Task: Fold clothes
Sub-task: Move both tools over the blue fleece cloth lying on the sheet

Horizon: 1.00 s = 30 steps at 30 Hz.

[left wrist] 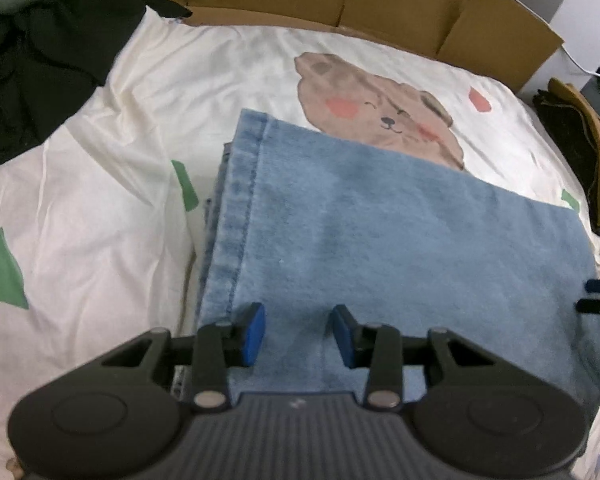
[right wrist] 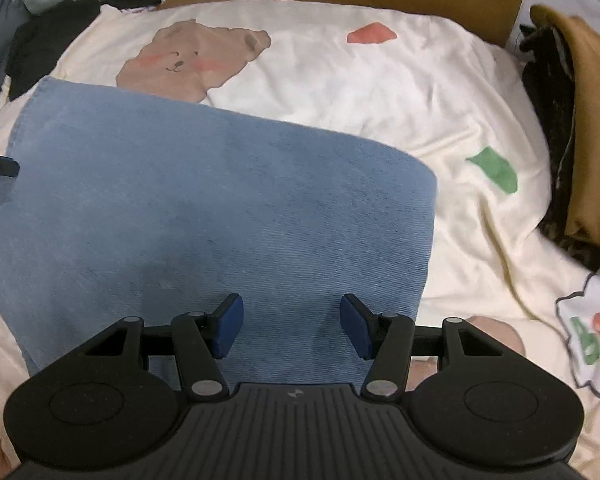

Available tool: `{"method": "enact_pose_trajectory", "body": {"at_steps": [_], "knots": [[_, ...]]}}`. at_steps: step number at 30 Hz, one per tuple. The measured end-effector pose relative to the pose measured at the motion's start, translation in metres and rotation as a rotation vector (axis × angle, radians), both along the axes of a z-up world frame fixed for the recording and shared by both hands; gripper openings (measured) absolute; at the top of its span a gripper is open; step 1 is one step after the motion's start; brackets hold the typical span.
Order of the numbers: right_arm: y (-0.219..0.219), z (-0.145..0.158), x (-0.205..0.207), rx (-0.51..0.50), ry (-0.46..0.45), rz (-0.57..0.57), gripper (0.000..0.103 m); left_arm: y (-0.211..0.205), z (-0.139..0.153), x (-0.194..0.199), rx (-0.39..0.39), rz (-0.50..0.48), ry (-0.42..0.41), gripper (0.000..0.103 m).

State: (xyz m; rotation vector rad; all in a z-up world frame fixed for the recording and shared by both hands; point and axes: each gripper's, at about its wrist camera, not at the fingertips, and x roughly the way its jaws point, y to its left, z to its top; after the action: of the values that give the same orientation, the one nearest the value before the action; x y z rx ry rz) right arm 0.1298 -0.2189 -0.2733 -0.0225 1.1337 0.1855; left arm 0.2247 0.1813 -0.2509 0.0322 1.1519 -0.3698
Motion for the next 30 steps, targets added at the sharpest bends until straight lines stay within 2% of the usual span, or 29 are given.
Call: {"method": "enact_pose_trajectory", "body": {"at_steps": [3, 11, 13, 17, 21, 24, 25, 26, 27, 28, 30], "knots": [[-0.008, -0.005, 0.006, 0.002, -0.014, -0.002, 0.059, -0.003, -0.001, 0.000, 0.019, -0.006, 0.000, 0.040], [-0.036, -0.020, 0.051, -0.003, -0.038, -0.102, 0.055, -0.006, -0.002, 0.005, 0.031, 0.005, 0.016, 0.041], [-0.037, -0.020, 0.059, -0.013, -0.047, -0.083, 0.055, -0.006, -0.001, 0.006, 0.031, 0.004, 0.021, 0.041], [-0.041, -0.013, 0.066, -0.005, -0.053, -0.138, 0.054, -0.003, 0.004, 0.009, 0.020, 0.033, 0.040, 0.038], [-0.043, -0.007, 0.049, 0.028, -0.039, -0.177, 0.055, 0.002, 0.020, 0.016, 0.050, 0.064, 0.079, 0.039], [-0.045, -0.002, 0.024, 0.063, -0.037, -0.199, 0.054, 0.008, 0.041, 0.024, 0.062, 0.071, 0.101, 0.043], [-0.046, 0.000, 0.015, 0.071, -0.036, -0.205, 0.046, 0.010, 0.051, 0.029, 0.068, 0.062, 0.107, 0.043], [-0.046, 0.000, 0.006, 0.075, -0.029, -0.210, 0.029, 0.010, 0.059, 0.032, 0.081, 0.054, 0.105, 0.043], [-0.046, 0.000, -0.004, 0.079, -0.022, -0.215, 0.023, 0.009, 0.071, 0.037, 0.096, 0.043, 0.099, 0.043], [-0.046, 0.000, -0.013, 0.082, -0.015, -0.219, 0.019, 0.008, 0.083, 0.042, 0.111, 0.032, 0.094, 0.043], [-0.047, -0.002, -0.030, 0.100, -0.002, -0.229, 0.018, 0.004, 0.109, 0.051, 0.125, 0.011, 0.069, 0.043]]}}
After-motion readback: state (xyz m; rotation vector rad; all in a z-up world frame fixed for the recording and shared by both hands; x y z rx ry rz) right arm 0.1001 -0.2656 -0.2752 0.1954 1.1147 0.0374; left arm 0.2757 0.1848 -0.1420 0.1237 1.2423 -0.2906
